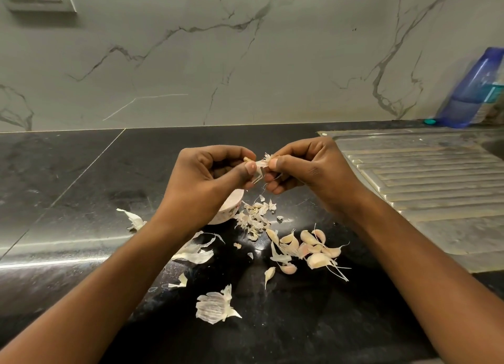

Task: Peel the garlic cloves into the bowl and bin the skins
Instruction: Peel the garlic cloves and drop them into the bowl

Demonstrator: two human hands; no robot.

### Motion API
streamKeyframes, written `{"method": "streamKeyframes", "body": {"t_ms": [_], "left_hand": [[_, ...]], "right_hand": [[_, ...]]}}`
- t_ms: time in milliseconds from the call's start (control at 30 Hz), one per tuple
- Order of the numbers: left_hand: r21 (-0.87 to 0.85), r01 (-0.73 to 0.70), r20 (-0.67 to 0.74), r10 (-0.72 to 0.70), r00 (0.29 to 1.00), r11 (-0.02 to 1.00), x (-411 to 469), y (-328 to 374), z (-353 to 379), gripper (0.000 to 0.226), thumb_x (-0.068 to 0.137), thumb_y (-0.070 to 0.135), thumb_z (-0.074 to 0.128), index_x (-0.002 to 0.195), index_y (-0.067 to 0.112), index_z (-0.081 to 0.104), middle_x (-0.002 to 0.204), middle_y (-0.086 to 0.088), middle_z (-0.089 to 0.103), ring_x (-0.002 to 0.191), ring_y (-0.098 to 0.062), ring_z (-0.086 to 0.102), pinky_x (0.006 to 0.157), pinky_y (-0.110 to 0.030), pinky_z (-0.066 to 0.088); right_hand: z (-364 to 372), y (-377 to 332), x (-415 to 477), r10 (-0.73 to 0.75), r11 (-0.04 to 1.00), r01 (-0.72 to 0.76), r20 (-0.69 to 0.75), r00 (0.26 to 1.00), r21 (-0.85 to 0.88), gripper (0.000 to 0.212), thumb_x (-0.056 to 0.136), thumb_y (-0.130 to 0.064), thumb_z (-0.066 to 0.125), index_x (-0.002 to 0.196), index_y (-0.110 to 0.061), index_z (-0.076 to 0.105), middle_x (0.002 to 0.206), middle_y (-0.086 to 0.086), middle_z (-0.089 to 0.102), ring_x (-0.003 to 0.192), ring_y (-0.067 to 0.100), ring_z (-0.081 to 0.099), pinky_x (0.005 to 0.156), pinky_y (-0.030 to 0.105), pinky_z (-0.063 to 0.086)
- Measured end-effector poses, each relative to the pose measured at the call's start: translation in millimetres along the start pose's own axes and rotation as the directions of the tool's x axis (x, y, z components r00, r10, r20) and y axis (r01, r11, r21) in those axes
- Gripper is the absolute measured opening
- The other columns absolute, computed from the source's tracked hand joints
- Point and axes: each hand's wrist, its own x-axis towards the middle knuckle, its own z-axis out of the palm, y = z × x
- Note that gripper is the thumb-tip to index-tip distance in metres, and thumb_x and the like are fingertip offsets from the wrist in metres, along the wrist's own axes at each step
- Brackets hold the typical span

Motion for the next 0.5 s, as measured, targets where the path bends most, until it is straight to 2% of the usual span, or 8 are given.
{"method": "streamKeyframes", "body": {"t_ms": [200, 367, 500], "left_hand": [[-0.269, 0.101, -0.060, -0.121, 0.991, 0.958, 1.4, 5.2, -1.7, 0.030, 0.084, 0.004, 0.074, 0.114, 0.001, 0.074, 0.102, -0.017, 0.080, 0.096, -0.029, 0.079, 0.084, -0.027, 0.063], [-0.290, 0.105, -0.116, -0.144, 0.983, 0.951, 4.1, 4.2, -7.9, 0.023, 0.086, 0.004, 0.072, 0.109, 0.001, 0.075, 0.102, -0.016, 0.080, 0.095, -0.030, 0.079, 0.087, -0.031, 0.064], [-0.268, 0.151, -0.038, -0.167, 0.985, 0.952, 1.3, 5.1, -4.0, 0.021, 0.093, -0.005, 0.066, 0.112, 0.000, 0.074, 0.103, -0.017, 0.080, 0.095, -0.034, 0.079, 0.087, -0.034, 0.065]], "right_hand": [[-2.8, -3.1, 0.6, 0.003, 1.000, -0.003, -0.023, 1.000, 0.011, 0.016, 0.100, 0.002, 0.063, 0.093, 0.001, 0.077, 0.082, 0.019, 0.078, 0.069, 0.027, 0.075, 0.067, 0.034, 0.065], [-5.7, -3.0, 1.2, -0.003, 1.000, 0.002, -0.037, 0.999, -0.013, 0.017, 0.101, 0.000, 0.062, 0.092, 0.000, 0.077, 0.084, 0.019, 0.078, 0.071, 0.030, 0.075, 0.068, 0.036, 0.064], [-4.9, -2.6, 1.4, -0.005, 1.000, 0.005, -0.026, 1.000, -0.003, 0.014, 0.100, 0.000, 0.064, 0.095, 0.002, 0.077, 0.085, 0.020, 0.078, 0.072, 0.030, 0.075, 0.067, 0.035, 0.064]]}}
